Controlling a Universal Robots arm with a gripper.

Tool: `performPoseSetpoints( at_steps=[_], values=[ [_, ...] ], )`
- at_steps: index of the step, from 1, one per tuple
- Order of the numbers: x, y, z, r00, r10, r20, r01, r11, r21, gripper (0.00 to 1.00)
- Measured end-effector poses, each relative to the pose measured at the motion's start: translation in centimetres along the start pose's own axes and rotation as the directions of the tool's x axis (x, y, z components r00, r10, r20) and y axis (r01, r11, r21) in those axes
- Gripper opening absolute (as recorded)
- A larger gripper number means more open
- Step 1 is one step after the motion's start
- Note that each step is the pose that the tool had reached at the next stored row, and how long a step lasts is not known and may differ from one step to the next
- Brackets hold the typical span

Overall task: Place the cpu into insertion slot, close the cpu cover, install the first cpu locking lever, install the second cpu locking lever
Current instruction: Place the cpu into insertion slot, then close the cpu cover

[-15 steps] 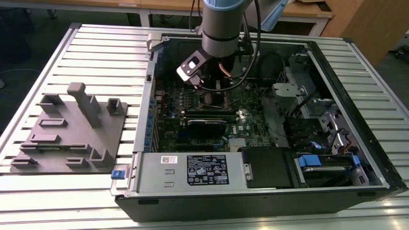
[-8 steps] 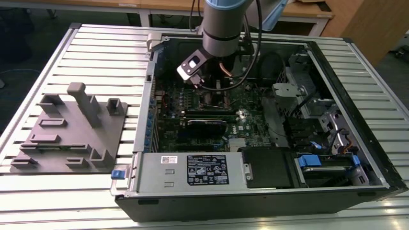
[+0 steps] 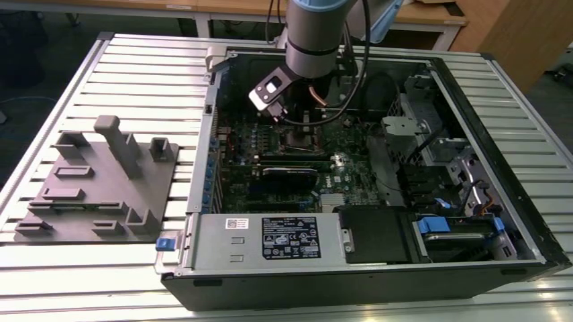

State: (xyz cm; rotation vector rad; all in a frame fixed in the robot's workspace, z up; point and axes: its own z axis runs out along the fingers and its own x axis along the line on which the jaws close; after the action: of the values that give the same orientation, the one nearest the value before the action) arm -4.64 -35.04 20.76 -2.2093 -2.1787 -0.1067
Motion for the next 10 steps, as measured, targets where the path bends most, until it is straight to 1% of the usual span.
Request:
performPoseSetpoints(
  at_steps=[2,7,9,10],
  values=[
    [0.01,0.00,-0.05,1.0000,0.000,-0.0002,0.000,1.0000,0.0014,0.11],
    [0.01,0.00,-0.06,1.0000,0.000,-0.0001,0.000,1.0000,0.0022,0.11],
    [0.01,0.01,-0.06,1.0000,0.000,0.0000,0.000,1.0000,0.0053,0.11],
    [0.01,0.01,-0.06,1.0000,0.000,0.0000,0.000,1.0000,0.0053,0.11]
  ],
)
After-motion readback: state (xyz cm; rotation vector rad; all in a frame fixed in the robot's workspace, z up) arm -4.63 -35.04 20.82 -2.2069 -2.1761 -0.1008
